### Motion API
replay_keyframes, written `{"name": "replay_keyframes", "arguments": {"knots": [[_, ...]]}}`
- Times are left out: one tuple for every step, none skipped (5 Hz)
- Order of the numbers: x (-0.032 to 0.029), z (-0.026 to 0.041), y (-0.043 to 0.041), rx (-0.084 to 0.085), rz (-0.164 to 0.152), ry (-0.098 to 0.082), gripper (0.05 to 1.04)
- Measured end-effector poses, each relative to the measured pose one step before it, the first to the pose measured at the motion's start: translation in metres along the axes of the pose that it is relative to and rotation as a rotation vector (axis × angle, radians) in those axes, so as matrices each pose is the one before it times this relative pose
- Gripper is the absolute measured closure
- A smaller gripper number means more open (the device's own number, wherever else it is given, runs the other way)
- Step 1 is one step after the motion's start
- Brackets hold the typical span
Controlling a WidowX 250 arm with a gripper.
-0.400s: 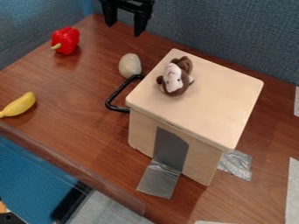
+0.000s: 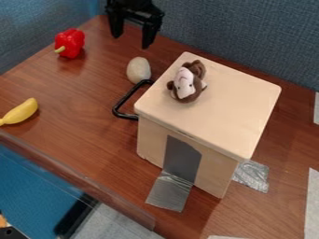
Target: Moved the monkey to the right side of the banana
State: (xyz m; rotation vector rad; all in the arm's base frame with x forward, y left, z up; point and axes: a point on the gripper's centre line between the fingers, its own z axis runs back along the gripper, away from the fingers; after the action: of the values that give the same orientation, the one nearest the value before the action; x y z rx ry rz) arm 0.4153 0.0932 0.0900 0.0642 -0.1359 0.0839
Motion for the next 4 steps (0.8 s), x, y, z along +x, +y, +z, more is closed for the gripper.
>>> {"name": "replay_keyframes", "arguments": {"knots": [[0.00278, 0.03709, -0.02189, -0.0019, -0.0099, -0.058, 0.077], [0.00229, 0.03581, -0.01555, -0.0265, -0.0151, -0.0718, 0.077], [-0.01449, 0.01045, -0.0377, -0.0297, -0.09, -0.0003, 0.077], [-0.01933, 0.00077, -0.02937, -0.0049, -0.0755, 0.0255, 0.077]]}}
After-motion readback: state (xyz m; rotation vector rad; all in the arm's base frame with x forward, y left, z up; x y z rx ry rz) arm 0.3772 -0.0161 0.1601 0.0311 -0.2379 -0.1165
